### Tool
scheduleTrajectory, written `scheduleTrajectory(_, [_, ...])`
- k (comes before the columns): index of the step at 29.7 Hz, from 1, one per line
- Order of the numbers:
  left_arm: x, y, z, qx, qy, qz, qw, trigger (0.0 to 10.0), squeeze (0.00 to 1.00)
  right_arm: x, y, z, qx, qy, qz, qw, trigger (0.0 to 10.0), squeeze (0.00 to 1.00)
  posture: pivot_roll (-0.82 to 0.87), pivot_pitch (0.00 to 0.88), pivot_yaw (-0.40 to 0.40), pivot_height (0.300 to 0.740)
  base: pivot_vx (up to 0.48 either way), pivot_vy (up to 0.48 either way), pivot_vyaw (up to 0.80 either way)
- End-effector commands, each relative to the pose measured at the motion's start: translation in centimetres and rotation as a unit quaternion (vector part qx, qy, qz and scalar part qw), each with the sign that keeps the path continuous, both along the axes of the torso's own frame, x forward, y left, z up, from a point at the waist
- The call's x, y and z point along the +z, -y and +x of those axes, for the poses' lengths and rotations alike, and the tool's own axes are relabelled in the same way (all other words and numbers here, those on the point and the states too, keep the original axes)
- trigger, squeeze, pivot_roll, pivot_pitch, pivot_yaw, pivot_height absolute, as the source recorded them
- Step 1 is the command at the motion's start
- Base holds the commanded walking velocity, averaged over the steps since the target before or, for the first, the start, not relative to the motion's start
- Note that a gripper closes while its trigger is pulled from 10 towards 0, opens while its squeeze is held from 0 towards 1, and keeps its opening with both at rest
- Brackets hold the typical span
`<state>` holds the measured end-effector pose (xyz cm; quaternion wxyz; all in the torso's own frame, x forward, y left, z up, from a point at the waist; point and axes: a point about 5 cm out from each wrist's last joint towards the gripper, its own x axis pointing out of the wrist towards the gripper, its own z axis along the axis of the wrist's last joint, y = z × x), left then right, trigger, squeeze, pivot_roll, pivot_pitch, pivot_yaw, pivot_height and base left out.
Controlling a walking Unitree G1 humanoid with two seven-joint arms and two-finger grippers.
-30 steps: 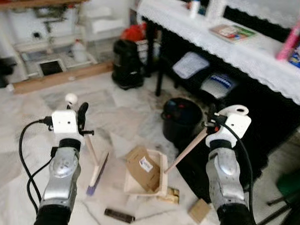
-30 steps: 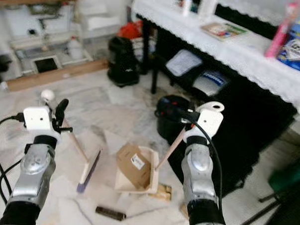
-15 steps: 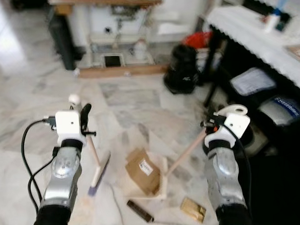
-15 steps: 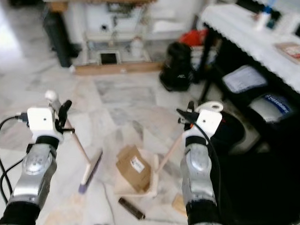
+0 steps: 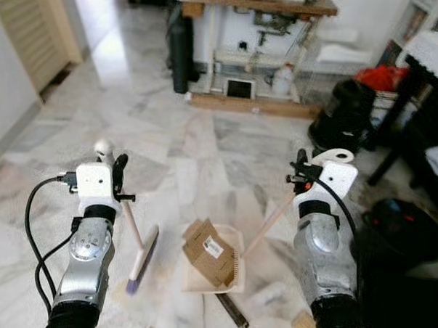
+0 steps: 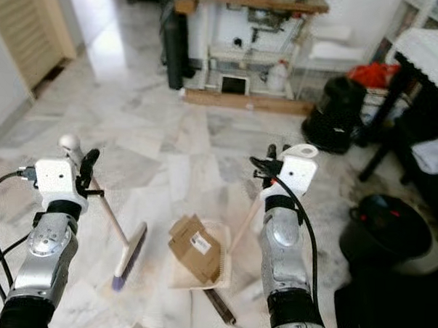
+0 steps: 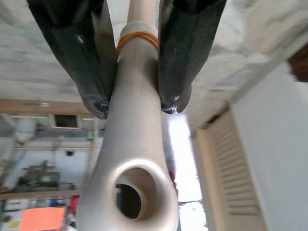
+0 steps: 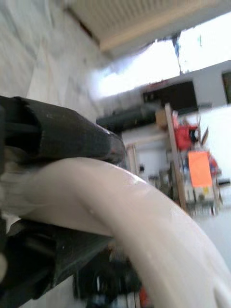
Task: Sweep floor
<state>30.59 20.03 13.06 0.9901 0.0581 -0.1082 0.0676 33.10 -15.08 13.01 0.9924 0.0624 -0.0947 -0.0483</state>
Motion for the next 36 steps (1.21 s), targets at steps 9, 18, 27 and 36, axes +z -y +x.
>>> scheduleTrajectory(9, [1.25, 0.09, 0.08, 0.002, 0.025, 0.0, 1.0, 10.0, 0.0, 1.63, 0.37, 0.31, -0.005, 0.032, 0.007, 0.999, 10.0, 0.0, 0.02, 0.036, -0.042, 0.74, 0.0, 0.0, 0.8])
scheduleTrajectory(18, [1.01, 0.32, -0.05, 0.002, 0.021, -0.006, 1.0, 10.0, 0.0, 1.64, 0.23, 0.3, -0.002, 0.032, 0.008, 0.999, 10.0, 0.0, 0.02, 0.034, -0.042, 0.74, 0.0, 0.0, 0.8])
scheduleTrajectory(27, [0.92, 0.46, -0.05, 0.002, 0.021, -0.013, 1.0, 10.0, 0.0, 1.66, 0.17, 0.24, -0.001, 0.034, 0.007, 0.999, 10.0, 0.0, 0.02, 0.017, -0.043, 0.74, 0.0, 0.0, 0.8])
scheduleTrajectory(36, [0.87, 0.58, -0.13, 0.002, 0.021, -0.014, 1.0, 10.0, 0.0, 1.54, 0.1, 0.17, 0.0, 0.033, 0.015, 0.999, 10.0, 0.0, 0.02, 0.002, -0.042, 0.74, 0.0, 0.0, 0.71])
